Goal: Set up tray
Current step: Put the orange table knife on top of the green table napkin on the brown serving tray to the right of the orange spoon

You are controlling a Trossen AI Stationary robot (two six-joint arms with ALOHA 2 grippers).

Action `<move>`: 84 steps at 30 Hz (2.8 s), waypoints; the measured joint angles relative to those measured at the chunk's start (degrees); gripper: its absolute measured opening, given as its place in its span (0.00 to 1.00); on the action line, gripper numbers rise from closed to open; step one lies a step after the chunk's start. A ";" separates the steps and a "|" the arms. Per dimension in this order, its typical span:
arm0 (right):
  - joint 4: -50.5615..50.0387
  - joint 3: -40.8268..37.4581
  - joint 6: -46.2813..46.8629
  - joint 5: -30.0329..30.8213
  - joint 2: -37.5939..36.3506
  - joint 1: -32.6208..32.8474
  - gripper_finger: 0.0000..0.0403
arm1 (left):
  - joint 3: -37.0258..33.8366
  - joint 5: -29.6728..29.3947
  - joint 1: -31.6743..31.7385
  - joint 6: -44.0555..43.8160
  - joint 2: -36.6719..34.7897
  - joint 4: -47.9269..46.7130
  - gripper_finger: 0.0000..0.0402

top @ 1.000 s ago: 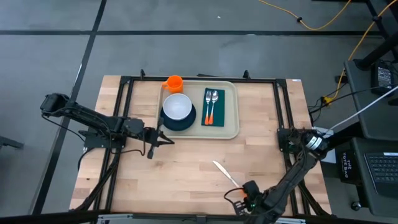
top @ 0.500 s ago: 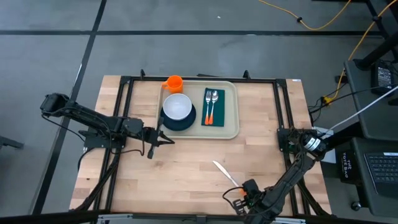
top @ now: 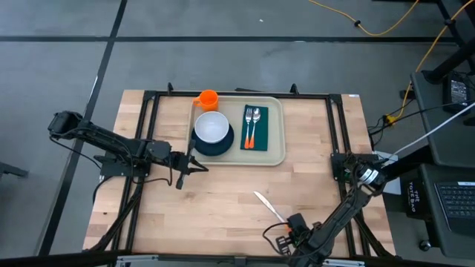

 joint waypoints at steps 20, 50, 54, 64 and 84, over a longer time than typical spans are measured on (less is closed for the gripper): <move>-1.76 0.03 -0.89 -1.73 0.43 -0.04 0.01 | 0.00 0.27 0.00 -0.88 0.00 0.01 0.01; 1.98 -3.54 -3.78 0.28 0.19 -3.21 0.00 | 0.00 0.55 0.00 -30.68 0.00 -0.22 0.06; 2.09 -3.56 -4.65 0.04 0.19 -3.87 0.00 | 0.00 0.50 0.00 -35.96 -0.02 -1.27 0.10; 2.17 -3.58 -4.77 -0.05 0.19 -4.66 0.00 | -0.04 0.55 0.00 -50.67 5.70 -3.48 0.26; 2.35 -3.61 -4.76 -0.05 0.19 -4.63 0.01 | -0.04 0.37 0.00 -59.95 15.23 -1.58 0.38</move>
